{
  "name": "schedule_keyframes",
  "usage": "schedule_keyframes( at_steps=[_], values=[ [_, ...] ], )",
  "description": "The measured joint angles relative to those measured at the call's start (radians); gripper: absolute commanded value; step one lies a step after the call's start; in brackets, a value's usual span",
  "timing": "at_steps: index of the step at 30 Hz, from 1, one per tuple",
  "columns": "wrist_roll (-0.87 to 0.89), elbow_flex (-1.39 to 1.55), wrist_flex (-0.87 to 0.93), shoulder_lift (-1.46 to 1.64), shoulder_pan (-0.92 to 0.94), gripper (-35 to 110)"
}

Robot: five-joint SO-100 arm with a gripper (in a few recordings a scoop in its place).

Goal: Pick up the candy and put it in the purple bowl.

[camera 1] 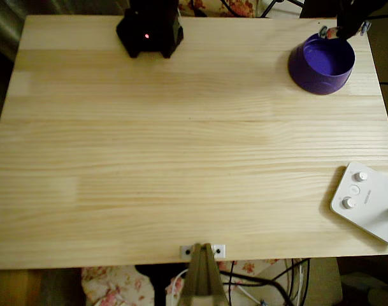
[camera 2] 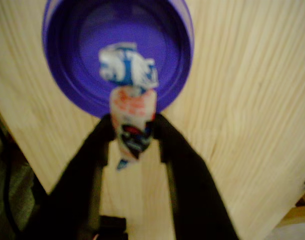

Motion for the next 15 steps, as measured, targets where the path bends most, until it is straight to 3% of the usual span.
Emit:
schedule_keyframes(
  at_steps=[15],
  values=[
    [0.009,-0.061,-0.009,-0.081,-0.037,5]
  ],
)
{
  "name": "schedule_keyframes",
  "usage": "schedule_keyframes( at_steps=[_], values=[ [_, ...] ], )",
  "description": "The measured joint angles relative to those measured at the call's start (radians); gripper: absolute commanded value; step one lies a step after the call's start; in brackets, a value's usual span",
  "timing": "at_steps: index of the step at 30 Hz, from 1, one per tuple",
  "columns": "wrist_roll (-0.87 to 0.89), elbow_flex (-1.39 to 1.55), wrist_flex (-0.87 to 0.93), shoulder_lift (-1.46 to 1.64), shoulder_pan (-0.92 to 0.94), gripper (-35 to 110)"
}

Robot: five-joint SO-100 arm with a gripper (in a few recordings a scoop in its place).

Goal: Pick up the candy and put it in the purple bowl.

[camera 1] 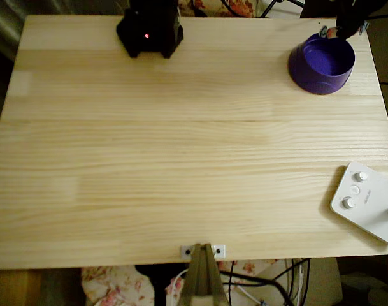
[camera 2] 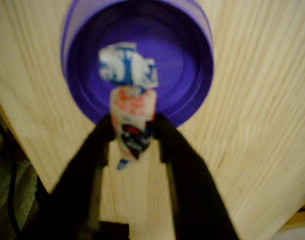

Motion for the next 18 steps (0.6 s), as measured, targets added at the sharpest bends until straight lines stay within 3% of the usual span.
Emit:
schedule_keyframes(
  at_steps=[18],
  values=[
    [0.0,0.0,0.006,-0.014,0.021,17]
  ],
)
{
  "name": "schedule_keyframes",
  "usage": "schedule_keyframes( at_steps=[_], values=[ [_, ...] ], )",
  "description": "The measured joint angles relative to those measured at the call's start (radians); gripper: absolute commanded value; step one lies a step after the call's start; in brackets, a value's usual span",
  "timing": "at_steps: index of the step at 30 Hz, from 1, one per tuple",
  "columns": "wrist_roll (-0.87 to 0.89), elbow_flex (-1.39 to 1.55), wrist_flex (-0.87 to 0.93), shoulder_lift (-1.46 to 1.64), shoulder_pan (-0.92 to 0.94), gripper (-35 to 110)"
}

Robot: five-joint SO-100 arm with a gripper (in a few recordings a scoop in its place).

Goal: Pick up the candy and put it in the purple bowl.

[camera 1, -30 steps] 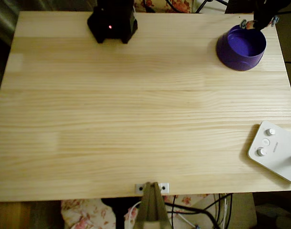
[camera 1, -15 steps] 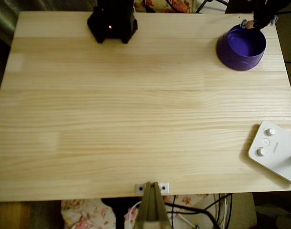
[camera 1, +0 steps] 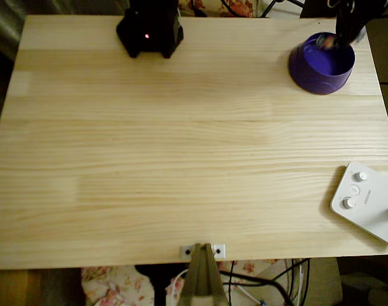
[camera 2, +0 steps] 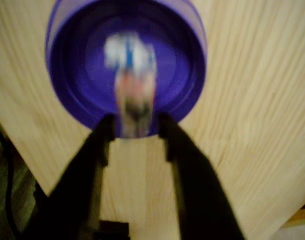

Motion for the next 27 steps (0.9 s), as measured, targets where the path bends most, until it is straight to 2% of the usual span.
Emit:
schedule_keyframes(
  at_steps=[17,27],
  values=[
    [0.0,0.0,0.055,0.0,0.043,16],
    [-0.028,0.023,0.104,0.095,0.126,5]
  ],
)
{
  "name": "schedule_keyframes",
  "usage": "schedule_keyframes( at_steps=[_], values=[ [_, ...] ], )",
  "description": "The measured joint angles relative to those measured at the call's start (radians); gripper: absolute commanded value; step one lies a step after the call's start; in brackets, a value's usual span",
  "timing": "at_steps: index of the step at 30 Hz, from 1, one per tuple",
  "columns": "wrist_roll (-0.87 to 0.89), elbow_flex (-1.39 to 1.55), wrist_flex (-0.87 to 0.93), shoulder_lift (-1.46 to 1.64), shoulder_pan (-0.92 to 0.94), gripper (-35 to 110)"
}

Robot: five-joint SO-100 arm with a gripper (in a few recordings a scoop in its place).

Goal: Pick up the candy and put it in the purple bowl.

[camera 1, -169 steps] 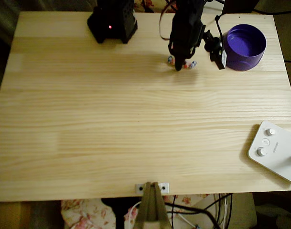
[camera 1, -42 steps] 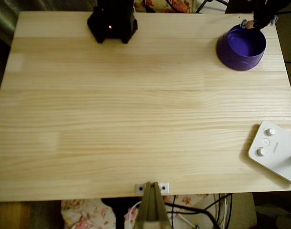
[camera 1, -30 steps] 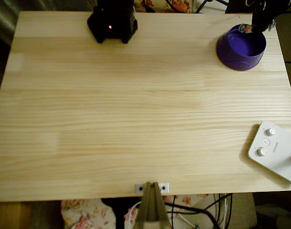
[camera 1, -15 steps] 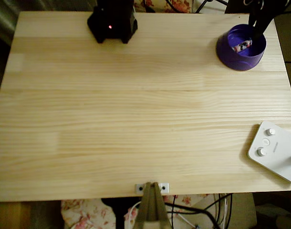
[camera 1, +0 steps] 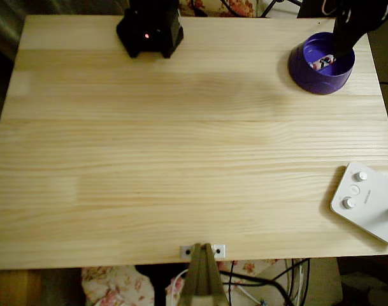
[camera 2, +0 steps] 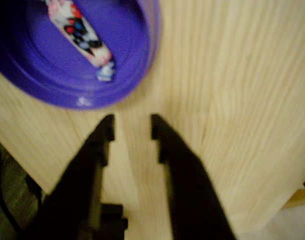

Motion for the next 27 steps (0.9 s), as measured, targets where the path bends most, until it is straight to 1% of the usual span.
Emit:
schedule_keyframes(
  at_steps=[9,12,15,21,27],
  values=[
    [0.0,0.212,0.02,0.221,0.101,5],
    [0.0,0.324,0.011,0.328,0.155,5],
    [0.008,0.453,-0.014,0.453,0.215,2],
    [0.006,0.66,-0.026,0.707,0.379,2],
    [-0.017,0.844,-0.028,0.923,0.6,2]
  ],
)
